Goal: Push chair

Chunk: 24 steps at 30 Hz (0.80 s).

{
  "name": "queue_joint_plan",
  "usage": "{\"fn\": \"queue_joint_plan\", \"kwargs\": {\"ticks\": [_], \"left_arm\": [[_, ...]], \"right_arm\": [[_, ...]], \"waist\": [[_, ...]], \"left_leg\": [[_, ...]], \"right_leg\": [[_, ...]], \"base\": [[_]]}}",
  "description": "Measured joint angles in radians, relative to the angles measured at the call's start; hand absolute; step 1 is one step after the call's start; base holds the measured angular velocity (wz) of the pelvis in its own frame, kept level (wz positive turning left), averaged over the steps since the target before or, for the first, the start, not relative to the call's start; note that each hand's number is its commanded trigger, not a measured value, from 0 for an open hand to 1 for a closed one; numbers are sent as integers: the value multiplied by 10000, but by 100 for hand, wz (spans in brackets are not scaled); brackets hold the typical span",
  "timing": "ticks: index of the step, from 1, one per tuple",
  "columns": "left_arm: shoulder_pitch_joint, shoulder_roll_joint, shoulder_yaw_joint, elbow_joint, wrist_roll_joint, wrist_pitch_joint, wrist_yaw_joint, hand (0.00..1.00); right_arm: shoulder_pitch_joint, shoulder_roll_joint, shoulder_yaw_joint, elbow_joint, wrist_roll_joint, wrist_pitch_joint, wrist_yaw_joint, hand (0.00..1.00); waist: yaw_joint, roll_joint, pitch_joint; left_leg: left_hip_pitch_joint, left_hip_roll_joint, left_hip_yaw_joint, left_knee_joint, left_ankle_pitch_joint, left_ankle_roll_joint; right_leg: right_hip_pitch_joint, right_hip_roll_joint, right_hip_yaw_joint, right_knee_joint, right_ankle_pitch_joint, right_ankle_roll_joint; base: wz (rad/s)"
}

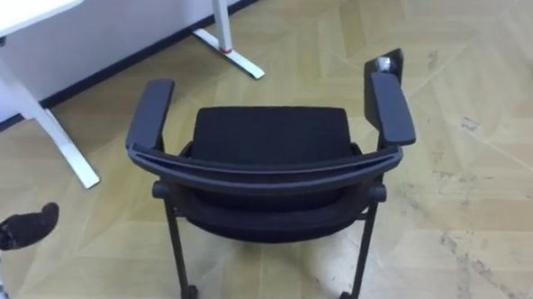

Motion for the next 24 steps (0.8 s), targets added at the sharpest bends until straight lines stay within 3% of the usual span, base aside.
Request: {"fn": "queue_joint_plan", "kwargs": {"ticks": [4, 12, 17, 24], "left_arm": [[-21, 195, -781, -651, 294, 14, -22, 0], [16, 354, -1794, -431, 1014, 103, -359, 0], [210, 963, -2629, -49, 2557, 124, -415, 0], [337, 1040, -2692, -21, 3133, 398, -422, 0]], "right_arm": [[-76, 2, 35, -10, 44, 18, 178, 0], [-452, 55, 35, -31, -70, 70, 393, 0], [-569, 86, 142, -9, -70, 85, 489, 0], [-568, 79, 138, 14, -53, 213, 512, 0]], "waist": [[-15, -3, -8], [-276, -3, 4], [-356, -18, 4], [-514, -71, -37]], "left_leg": [[156, 1, 164, -51, 0, 1], [140, 1, 189, -47, 18, 29], [143, 1, 196, -65, 17, 28], [155, -1, 228, -157, 19, 29]], "right_leg": [[45, -20, 132, 10, 1, 2], [2, -23, 223, 15, 2, 4], [-30, -22, 268, 13, 3, 6], [-95, -22, 311, 15, 4, 6]], "base": [[-14], [-2], [0], [-2]]}}
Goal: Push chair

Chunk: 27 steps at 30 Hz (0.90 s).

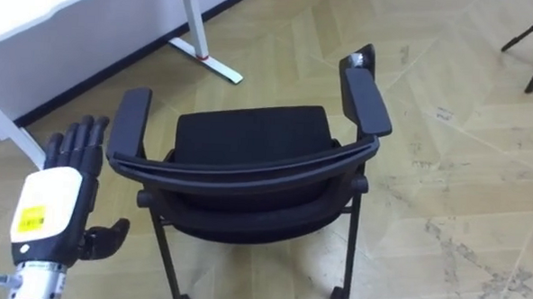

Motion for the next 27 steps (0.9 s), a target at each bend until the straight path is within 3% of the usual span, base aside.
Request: {"fn": "queue_joint_plan", "kwargs": {"ticks": [13, 21, 27], "left_arm": [[-26, 92, -451, -54, 199, 136, -485, 0], [-239, 109, -654, -54, 594, 118, -693, 0], [-728, 404, -746, -56, 695, 127, -719, 0]], "right_arm": [[52, -1, 6, -52, -250, 2, 204, 0], [75, -3, 75, -87, -256, 1, 134, 0], [35, -1, 70, -62, -138, -16, 212, 0]], "waist": [[-291, 152, 34], [-363, 158, 93], [-570, 186, 76]], "left_leg": [[197, 6, 251, -167, 1, 1], [340, 28, 516, -253, 1, 0], [321, 27, 599, -272, 0, 0]], "right_leg": [[-22, -7, 333, -4, 6, 10], [-121, 6, 797, 12, 19, 33], [-188, 6, 882, 18, 30, 50]], "base": [[-6], [-15], [-3]]}}
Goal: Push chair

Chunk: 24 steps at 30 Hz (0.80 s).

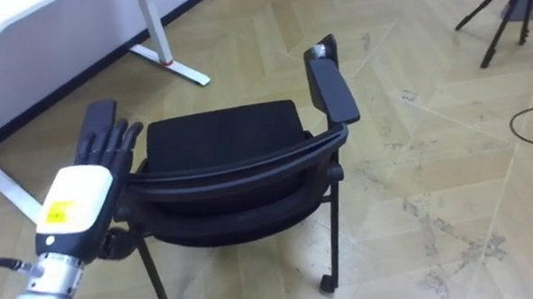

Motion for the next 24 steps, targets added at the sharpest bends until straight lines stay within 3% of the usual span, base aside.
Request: {"fn": "queue_joint_plan", "kwargs": {"ticks": [9, 13, 16, 20, 24], "left_arm": [[-230, 39, -219, -46, 51, 9, -4, 0], [-433, 458, -236, -16, 16, -34, -56, 0], [-588, 664, -234, 340, -19, -78, -69, 0], [-861, 663, -234, 1044, -123, -51, -74, 0], [-1070, 662, -233, 1915, -124, -24, -67, 0]], "right_arm": [[65, -2, 2, 102, 184, 10, -22, 0], [290, -7, -14, 55, 78, 2, -150, 0], [332, -36, -54, 37, 64, -1, -151, 0], [338, -94, -130, 44, 106, 0, -153, 0], [321, -99, -210, 36, 134, 0, -165, 0]], "waist": [[-328, 133, -39], [-349, 130, -10], [-363, 157, 14], [-439, 201, 64], [-541, 291, 44]], "left_leg": [[52, -5, 91, -96, 0, 0], [118, -5, 125, -109, 0, 0], [282, -5, 147, -227, 0, 0], [374, 2, 318, -293, 0, 0], [448, 4, 423, -307, 0, 0]], "right_leg": [[-44, 13, 279, -18, 12, 8], [-69, 19, 418, -20, 12, 7], [-39, 35, 543, -18, 12, 8], [-34, 48, 678, -15, 20, 19], [-20, 52, 773, -14, 32, 24]], "base": [[-7], [-9], [-13], [-10], [-9]]}}
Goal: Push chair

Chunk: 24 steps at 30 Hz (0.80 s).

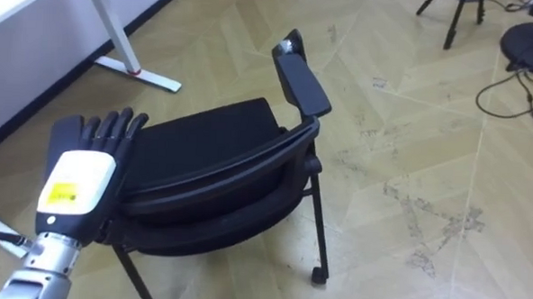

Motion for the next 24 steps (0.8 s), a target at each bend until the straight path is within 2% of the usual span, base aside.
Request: {"fn": "queue_joint_plan", "kwargs": {"ticks": [2, 7, 12, 15, 16, 17, 18, 19, 24], "left_arm": [[-30, -13, 0, 191, -4, -4, 57, 0], [-209, -63, 0, 532, -5, -19, 159, 0], [-474, -280, 1, 1033, -5, -3, 450, 0], [-580, -314, 4, 1246, -5, 57, 442, 0], [-590, -319, 15, 1290, -7, 121, 438, 11], [-642, -320, 24, 1321, -8, 179, 427, 55], [-681, -320, 24, 1361, -8, 188, 420, 71], [-737, -320, 24, 1459, -9, 197, 415, 100], [-779, -343, 14, 1680, -239, 271, 341, 100]], "right_arm": [[29, -14, 1, 32, 17, 6, 4, 0], [141, -28, -119, 0, 14, 12, 236, 0], [198, -37, -189, -44, 135, 18, 272, 0], [232, -34, -190, -43, 140, 108, 269, 0], [226, -27, -190, -44, 143, 108, 268, 0], [231, -22, -190, -44, 163, 110, 269, 0], [234, -22, -190, -43, 188, 116, 271, 0], [231, -23, -189, -45, 194, 155, 267, 0], [227, -56, -187, -45, 191, 305, 168, 0]], "waist": [[-30, -2, 37], [-83, 6, 25], [-76, -78, -26], [-40, -120, -55], [-39, -126, -62], [-50, -130, -72], [-56, -131, -77], [-53, -131, -91], [-86, -14, -178]], "left_leg": [[95, 0, 79, -13, 0, 0], [120, 7, 86, -12, 0, 0], [167, 15, 113, -13, 0, 0], [267, 31, 215, -13, 0, 0], [284, 39, 243, -13, 0, 0], [270, 48, 243, -13, -1, 0], [263, 53, 244, -13, -1, 0], [265, 68, 245, -14, -1, 1], [265, 105, 248, -17, -1, 0]], "right_leg": [[45, -1, 28, 0, 1, 0], [19, 9, 4, 11, 0, 1], [34, 16, 34, 38, 33, 12], [66, 33, 153, 49, 67, 13], [69, 49, 218, 45, 88, 15], [67, 64, 240, 29, 108, 15], [64, 70, 240, 23, 117, 14], [52, 90, 263, 19, 128, 8], [61, 139, 292, 12, 144, -17]], "base": [[-8], [1], [-1], [-12], [-10], [-7], [0], [0], [-1]]}}
